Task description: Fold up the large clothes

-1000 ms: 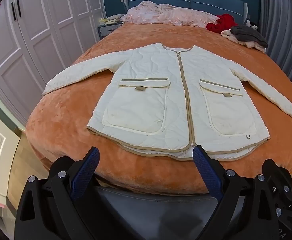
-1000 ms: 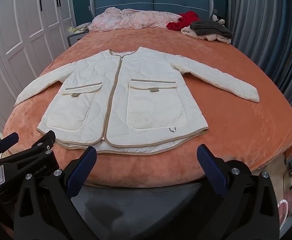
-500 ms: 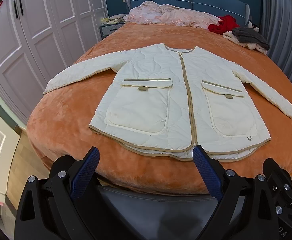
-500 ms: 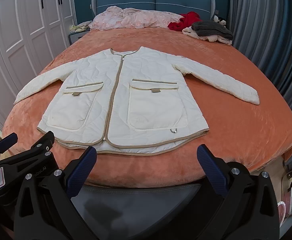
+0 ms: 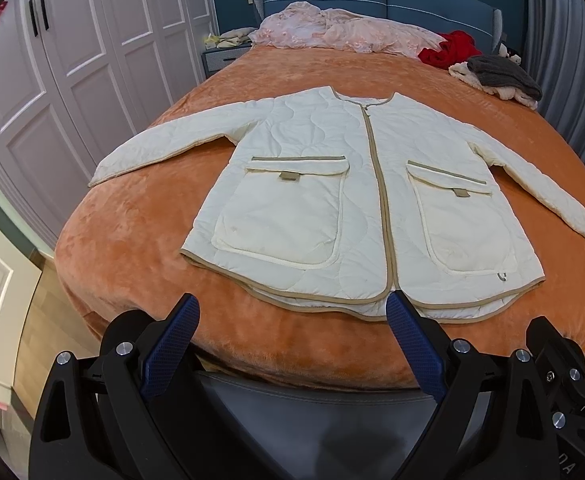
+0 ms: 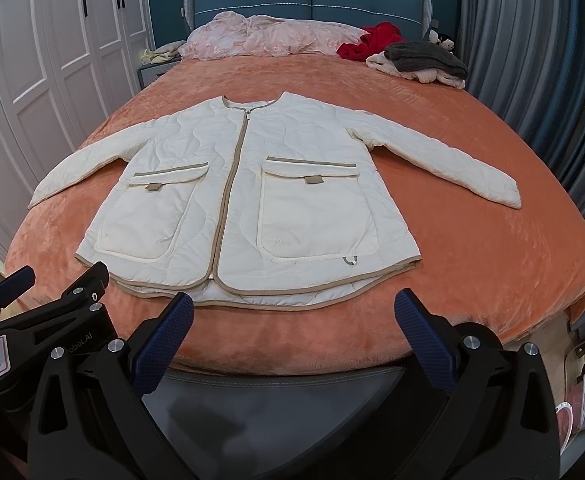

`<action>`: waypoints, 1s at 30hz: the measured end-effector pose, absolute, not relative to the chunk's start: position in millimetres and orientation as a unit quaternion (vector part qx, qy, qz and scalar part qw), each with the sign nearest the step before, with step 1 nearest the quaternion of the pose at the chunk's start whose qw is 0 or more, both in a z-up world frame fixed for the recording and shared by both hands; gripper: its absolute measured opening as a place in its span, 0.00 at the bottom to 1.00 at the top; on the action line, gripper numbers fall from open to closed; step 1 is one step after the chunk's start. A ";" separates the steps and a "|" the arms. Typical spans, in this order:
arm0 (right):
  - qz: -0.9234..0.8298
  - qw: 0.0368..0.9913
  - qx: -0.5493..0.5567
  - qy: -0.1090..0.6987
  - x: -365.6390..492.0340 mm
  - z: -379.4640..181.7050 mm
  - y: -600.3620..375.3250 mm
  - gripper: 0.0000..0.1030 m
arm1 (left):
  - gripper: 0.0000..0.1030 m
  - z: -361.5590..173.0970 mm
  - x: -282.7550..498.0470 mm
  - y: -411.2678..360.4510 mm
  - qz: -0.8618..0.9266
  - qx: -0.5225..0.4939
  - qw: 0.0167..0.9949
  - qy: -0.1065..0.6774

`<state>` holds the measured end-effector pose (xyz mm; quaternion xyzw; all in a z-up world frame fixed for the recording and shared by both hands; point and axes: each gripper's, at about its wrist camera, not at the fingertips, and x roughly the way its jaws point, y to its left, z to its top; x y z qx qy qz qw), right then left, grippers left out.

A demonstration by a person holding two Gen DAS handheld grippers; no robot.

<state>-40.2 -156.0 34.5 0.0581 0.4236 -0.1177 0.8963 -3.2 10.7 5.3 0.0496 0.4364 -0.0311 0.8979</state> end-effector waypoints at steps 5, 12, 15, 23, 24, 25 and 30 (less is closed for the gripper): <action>-0.118 0.896 0.058 0.424 -40.2 34.1 -155.9 0.95 | 0.90 3.9 -3.4 13.6 -0.030 0.048 0.897 0.438; -0.117 0.896 0.058 0.424 -40.1 33.9 -156.0 0.95 | 0.90 3.9 -3.7 13.3 -0.031 0.048 0.898 0.437; -0.117 0.896 0.058 0.424 -40.1 33.1 -154.1 0.95 | 0.90 3.6 -4.1 13.4 -0.030 0.048 0.898 0.437; -0.117 0.895 0.058 0.426 -39.6 32.9 -154.7 0.95 | 0.89 1.9 -4.2 14.7 -0.029 0.048 0.897 0.438; -0.118 0.895 0.058 0.426 -39.4 32.5 -153.8 0.95 | 0.89 0.8 -4.2 15.3 -0.029 0.048 0.897 0.439; -0.117 0.895 0.058 0.426 -39.7 31.3 -152.4 0.95 | 0.89 0.0 -4.2 15.8 -0.029 0.048 0.896 0.440; -0.118 0.894 0.058 0.428 -39.5 28.7 -150.3 0.95 | 0.89 -0.5 -3.9 14.9 -0.028 0.048 0.896 0.441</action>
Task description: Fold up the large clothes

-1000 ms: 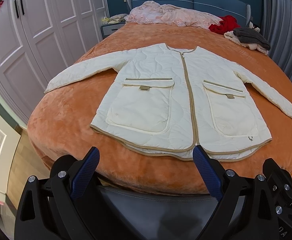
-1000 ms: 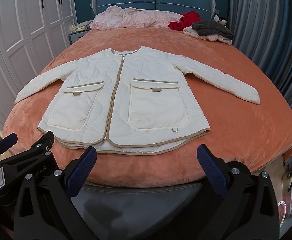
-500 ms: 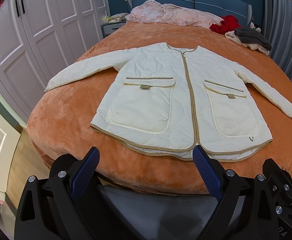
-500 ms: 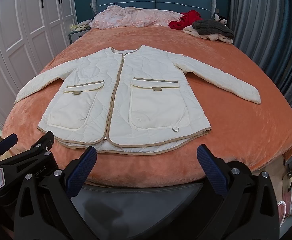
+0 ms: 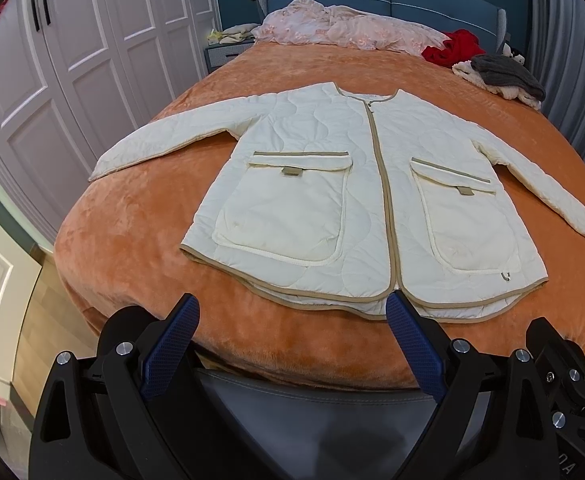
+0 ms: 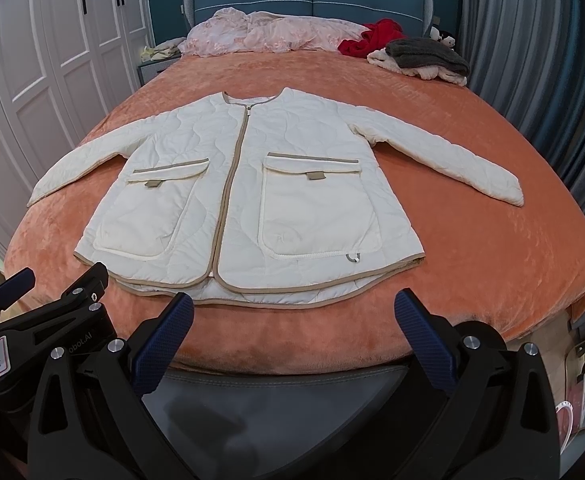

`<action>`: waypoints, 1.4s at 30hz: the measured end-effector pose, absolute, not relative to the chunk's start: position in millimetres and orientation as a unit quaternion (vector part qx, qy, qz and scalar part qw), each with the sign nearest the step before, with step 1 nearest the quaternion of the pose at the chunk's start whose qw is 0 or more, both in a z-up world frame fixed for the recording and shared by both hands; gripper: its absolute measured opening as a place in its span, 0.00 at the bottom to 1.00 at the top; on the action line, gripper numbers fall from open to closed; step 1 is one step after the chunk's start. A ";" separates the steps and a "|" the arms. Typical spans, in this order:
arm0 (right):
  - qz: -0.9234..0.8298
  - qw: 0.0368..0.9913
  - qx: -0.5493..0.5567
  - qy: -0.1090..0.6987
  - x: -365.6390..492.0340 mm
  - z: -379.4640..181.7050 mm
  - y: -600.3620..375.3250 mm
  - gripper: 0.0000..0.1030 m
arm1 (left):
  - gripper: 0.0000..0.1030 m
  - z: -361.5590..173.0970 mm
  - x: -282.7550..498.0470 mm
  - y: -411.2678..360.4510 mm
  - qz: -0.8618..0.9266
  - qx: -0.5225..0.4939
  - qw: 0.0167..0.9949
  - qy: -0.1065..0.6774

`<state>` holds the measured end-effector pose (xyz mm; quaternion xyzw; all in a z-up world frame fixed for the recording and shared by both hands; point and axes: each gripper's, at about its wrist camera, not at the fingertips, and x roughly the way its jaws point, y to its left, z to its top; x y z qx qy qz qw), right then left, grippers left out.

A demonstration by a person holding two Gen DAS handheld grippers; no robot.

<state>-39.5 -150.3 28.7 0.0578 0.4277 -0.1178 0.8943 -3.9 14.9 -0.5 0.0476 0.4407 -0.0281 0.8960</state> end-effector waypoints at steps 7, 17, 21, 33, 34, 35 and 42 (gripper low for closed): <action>-0.117 0.891 0.060 0.434 -37.4 25.0 -152.9 0.95 | 0.89 -3.5 -2.0 12.5 -0.026 0.047 0.894 0.446; -0.116 0.885 0.065 0.446 -30.5 16.8 -154.5 0.95 | 0.89 -11.0 3.9 12.8 -0.026 0.044 0.889 0.454; -0.115 0.883 0.063 0.450 -26.6 12.9 -154.7 0.95 | 0.88 -15.1 7.4 12.4 -0.026 0.043 0.887 0.459; -0.109 0.882 0.063 0.455 -8.3 6.0 -161.1 0.95 | 0.88 -20.9 24.4 6.3 -0.025 0.047 0.883 0.467; -0.107 0.884 0.062 0.452 -7.2 6.6 -161.9 0.95 | 0.88 -20.8 26.5 5.2 -0.025 0.048 0.883 0.467; -0.107 0.886 0.060 0.448 -5.5 7.6 -162.8 0.95 | 0.88 -20.7 29.0 4.1 -0.026 0.049 0.883 0.467; -0.114 0.889 0.093 0.434 13.6 8.1 -194.7 0.95 | 0.89 -18.4 50.0 -6.7 -0.022 0.055 0.885 0.461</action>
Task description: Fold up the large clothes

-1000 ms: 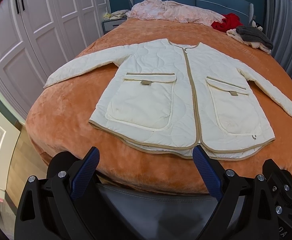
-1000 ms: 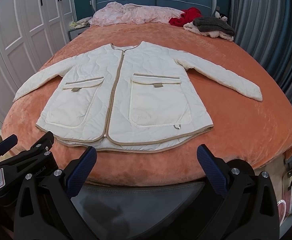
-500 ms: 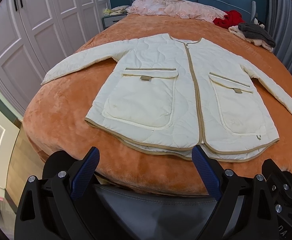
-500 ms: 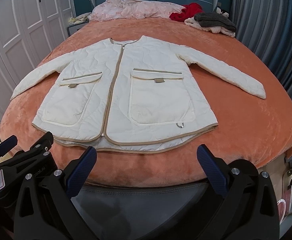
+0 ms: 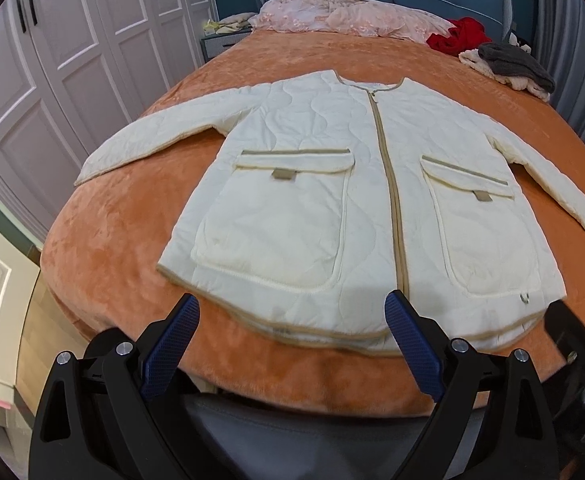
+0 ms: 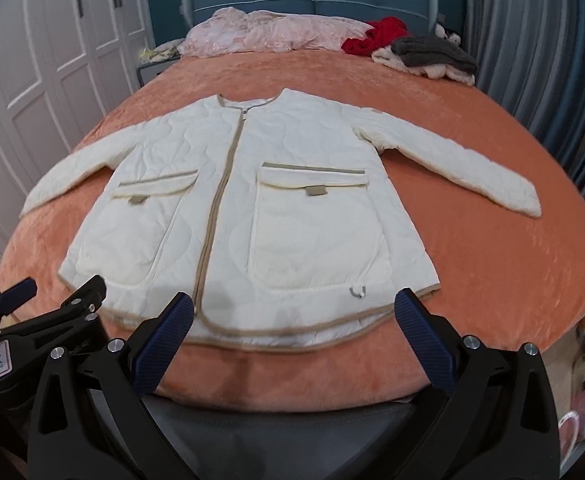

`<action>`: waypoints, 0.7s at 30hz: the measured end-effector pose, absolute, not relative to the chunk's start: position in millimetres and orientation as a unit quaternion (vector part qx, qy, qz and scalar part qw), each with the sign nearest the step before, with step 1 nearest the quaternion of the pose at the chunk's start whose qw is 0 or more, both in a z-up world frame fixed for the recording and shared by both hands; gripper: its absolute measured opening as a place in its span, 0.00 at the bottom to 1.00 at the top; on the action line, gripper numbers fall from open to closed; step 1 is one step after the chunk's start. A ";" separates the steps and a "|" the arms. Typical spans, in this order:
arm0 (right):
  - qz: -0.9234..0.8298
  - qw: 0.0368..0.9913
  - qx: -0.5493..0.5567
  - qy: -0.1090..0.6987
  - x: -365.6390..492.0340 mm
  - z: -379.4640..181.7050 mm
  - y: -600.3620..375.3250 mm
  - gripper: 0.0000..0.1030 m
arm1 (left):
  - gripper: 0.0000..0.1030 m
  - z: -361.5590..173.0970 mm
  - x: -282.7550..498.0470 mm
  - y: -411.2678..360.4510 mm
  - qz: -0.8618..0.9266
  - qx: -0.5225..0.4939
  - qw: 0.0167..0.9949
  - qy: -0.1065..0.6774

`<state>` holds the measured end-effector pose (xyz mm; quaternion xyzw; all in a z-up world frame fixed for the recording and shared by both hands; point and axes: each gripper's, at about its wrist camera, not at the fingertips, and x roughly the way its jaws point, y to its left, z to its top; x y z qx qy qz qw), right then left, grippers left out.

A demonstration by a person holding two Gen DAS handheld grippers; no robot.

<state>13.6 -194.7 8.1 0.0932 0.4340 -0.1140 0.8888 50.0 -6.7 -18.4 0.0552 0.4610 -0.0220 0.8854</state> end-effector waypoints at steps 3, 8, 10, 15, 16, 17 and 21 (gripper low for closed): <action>-0.136 0.884 0.116 0.432 23.2 4.1 -221.1 0.95 | 0.89 -17.8 61.1 -13.5 -0.019 0.064 0.890 0.452; -0.203 0.890 0.155 0.379 37.2 -1.1 -304.2 0.95 | 0.88 -20.1 86.1 -19.2 -0.009 0.061 0.894 0.444; -0.219 0.881 0.197 0.370 44.2 -10.2 -344.5 0.95 | 0.88 -22.4 98.6 -20.0 -0.006 0.051 0.896 0.441; -0.259 0.836 0.322 0.360 56.8 -51.2 -470.9 0.95 | 0.88 -28.3 128.7 -26.9 -0.002 0.041 0.898 0.438; -0.282 0.831 0.332 0.346 54.7 -55.7 -488.5 0.95 | 0.88 -30.2 135.5 -29.0 -0.004 0.043 0.896 0.442; -0.306 0.825 0.342 0.329 53.2 -61.7 -511.5 0.95 | 0.88 -31.7 140.1 -30.5 -0.004 0.046 0.894 0.445; -0.365 0.803 0.363 0.301 58.6 -83.7 -582.6 0.95 | 0.89 -43.9 163.3 -34.9 -0.003 0.051 0.888 0.457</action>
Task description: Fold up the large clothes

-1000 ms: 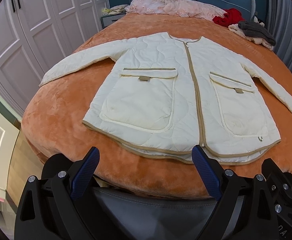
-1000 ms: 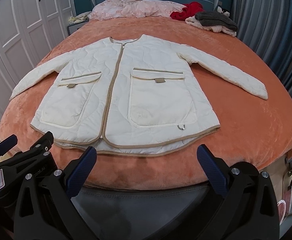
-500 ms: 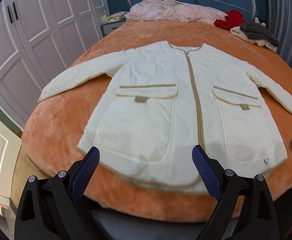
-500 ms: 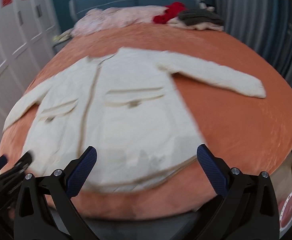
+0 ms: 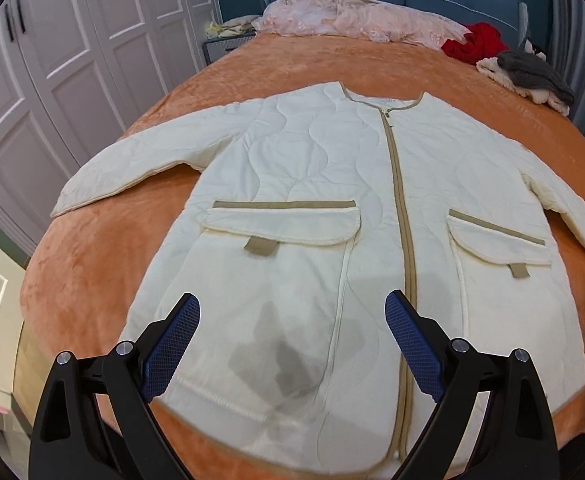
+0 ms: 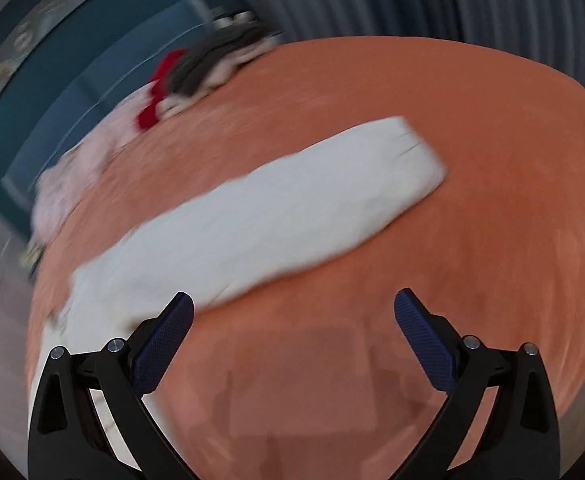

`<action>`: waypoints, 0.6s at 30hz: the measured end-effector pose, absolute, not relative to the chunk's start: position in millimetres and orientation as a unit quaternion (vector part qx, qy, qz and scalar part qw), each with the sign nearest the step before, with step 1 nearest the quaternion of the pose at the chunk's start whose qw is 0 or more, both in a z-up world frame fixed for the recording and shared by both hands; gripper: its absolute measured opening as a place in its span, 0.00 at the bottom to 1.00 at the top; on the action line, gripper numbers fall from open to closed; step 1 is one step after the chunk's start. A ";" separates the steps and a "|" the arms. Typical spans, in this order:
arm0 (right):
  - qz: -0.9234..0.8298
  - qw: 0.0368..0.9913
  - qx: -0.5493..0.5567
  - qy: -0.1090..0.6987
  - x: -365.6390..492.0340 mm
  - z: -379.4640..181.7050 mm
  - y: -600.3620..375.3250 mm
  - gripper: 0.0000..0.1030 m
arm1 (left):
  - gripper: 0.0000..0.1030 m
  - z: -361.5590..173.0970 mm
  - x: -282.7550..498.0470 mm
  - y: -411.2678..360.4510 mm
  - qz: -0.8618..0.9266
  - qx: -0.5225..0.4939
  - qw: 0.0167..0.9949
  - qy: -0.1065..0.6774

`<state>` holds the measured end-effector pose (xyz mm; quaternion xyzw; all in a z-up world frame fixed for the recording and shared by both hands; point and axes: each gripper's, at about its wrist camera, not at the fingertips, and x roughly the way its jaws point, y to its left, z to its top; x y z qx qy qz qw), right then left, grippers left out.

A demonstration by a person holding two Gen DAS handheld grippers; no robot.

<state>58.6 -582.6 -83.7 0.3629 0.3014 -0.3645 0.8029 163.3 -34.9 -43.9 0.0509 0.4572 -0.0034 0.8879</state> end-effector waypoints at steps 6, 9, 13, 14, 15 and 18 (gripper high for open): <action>-0.422 0.775 0.376 0.284 62.9 -113.5 -643.0 0.95 | 0.89 -67.1 193.2 -30.2 0.014 0.040 0.876 0.481; -0.413 0.762 0.417 0.272 61.9 -129.7 -669.4 0.93 | 0.89 -76.5 205.1 -22.4 0.031 0.029 0.874 0.484; -0.386 0.777 0.416 0.271 84.3 -128.8 -672.7 0.57 | 0.89 -87.6 218.8 -8.7 0.058 0.022 0.869 0.491; -0.369 0.781 0.426 0.270 90.5 -128.8 -671.5 0.35 | 0.89 -90.1 221.8 -3.2 0.065 0.019 0.867 0.493; -0.353 0.781 0.438 0.270 97.7 -126.4 -671.9 0.17 | 0.89 -91.6 224.8 0.5 0.069 0.017 0.867 0.494; -0.302 0.817 0.425 0.246 133.6 -86.8 -648.7 0.12 | 0.89 -94.2 227.9 14.4 0.083 0.013 0.866 0.493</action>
